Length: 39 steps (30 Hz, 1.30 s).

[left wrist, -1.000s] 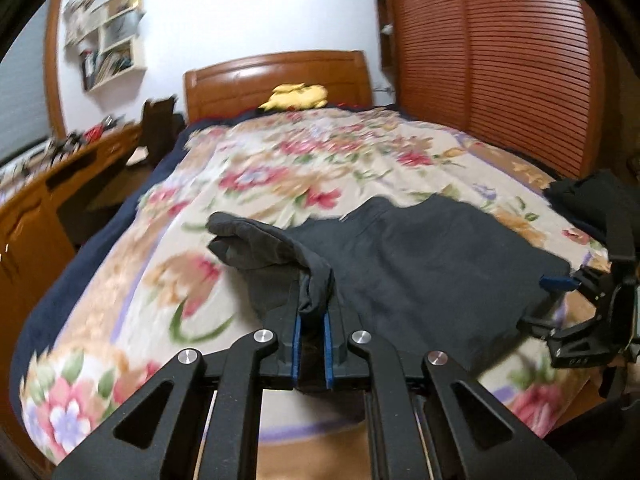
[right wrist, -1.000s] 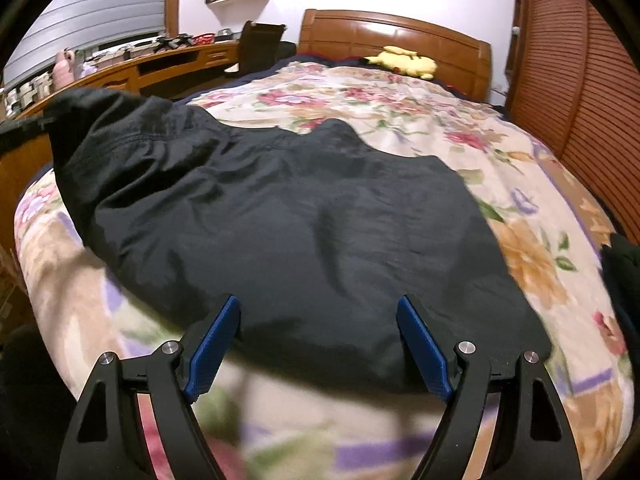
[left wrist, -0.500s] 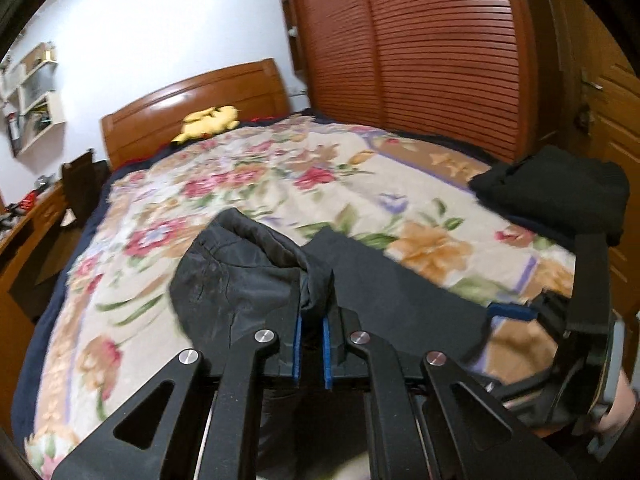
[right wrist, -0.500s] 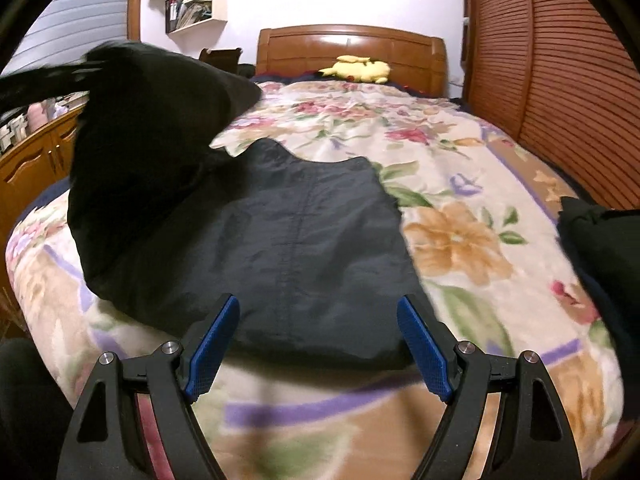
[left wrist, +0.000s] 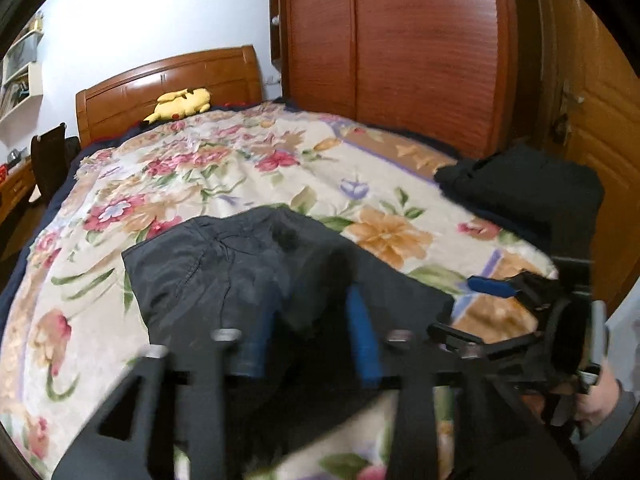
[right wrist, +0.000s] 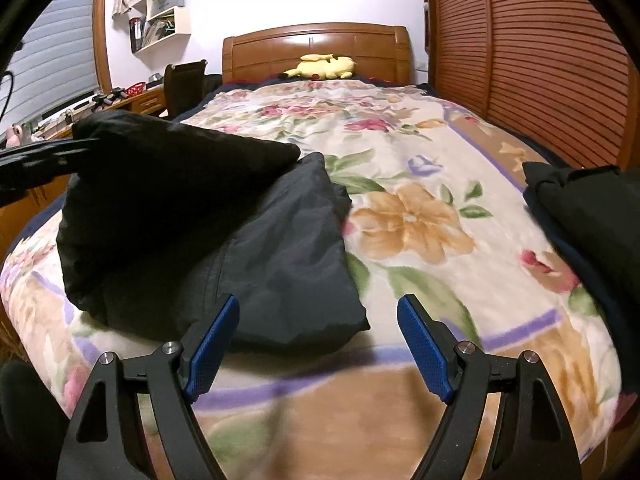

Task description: Fold large clothes

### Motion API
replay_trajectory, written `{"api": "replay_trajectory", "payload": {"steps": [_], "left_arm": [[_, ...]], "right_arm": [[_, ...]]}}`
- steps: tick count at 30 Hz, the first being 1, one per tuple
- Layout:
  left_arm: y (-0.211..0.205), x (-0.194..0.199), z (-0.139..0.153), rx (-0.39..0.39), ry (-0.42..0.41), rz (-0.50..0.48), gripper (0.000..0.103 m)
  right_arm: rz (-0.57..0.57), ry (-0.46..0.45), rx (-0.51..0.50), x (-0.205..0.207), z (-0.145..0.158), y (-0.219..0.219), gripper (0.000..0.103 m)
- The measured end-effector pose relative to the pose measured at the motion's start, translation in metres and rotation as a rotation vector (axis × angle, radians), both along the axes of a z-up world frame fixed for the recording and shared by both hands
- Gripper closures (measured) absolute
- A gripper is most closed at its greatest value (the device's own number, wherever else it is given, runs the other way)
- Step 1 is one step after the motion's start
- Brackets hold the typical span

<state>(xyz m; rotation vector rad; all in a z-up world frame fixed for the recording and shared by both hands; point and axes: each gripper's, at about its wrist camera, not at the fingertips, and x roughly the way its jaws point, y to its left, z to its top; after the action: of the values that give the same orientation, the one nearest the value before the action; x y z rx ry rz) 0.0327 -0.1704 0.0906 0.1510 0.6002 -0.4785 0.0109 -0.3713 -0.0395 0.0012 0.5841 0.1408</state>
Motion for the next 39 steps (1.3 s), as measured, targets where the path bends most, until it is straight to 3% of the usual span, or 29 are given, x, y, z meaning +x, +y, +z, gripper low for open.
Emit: {"api": "replay_trajectory", "payload": {"steps": [2,3,4,8,14,18,26,33,39], "left_arm": [[0.007,-0.008,0.004,-0.009,-0.021,0.009,0.038],[0.016,-0.014,0.008,-0.021,-0.035,0.015,0.025],[0.021,-0.017,0.009,-0.031,-0.045,0.021,0.02],[0.052,-0.026,0.007,-0.048,-0.071,0.063,0.02],[0.091,-0.024,-0.016,-0.004,-0.077,0.135,0.018],[0.11,-0.021,-0.033,-0.017,-0.064,0.167,0.018],[0.141,-0.015,-0.057,-0.069,-0.044,0.201,0.018],[0.158,-0.012,-0.078,-0.072,-0.038,0.221,0.018],[0.168,-0.016,-0.088,-0.095,-0.044,0.217,0.018]], "right_arm": [[0.01,-0.008,-0.005,0.003,0.0,0.001,0.02],[0.014,-0.006,-0.005,0.004,-0.001,0.002,0.02],[0.02,-0.005,-0.003,0.005,0.0,0.003,0.02],[0.032,-0.027,0.002,0.005,0.005,0.008,0.02],[0.03,-0.099,0.02,0.0,0.027,0.011,0.02],[0.029,-0.171,-0.049,-0.009,0.053,0.019,0.02],[0.14,-0.214,-0.116,-0.01,0.097,0.057,0.02],[0.219,-0.145,-0.124,0.023,0.09,0.085,0.02],[0.246,-0.01,-0.11,0.058,0.064,0.092,0.021]]}}
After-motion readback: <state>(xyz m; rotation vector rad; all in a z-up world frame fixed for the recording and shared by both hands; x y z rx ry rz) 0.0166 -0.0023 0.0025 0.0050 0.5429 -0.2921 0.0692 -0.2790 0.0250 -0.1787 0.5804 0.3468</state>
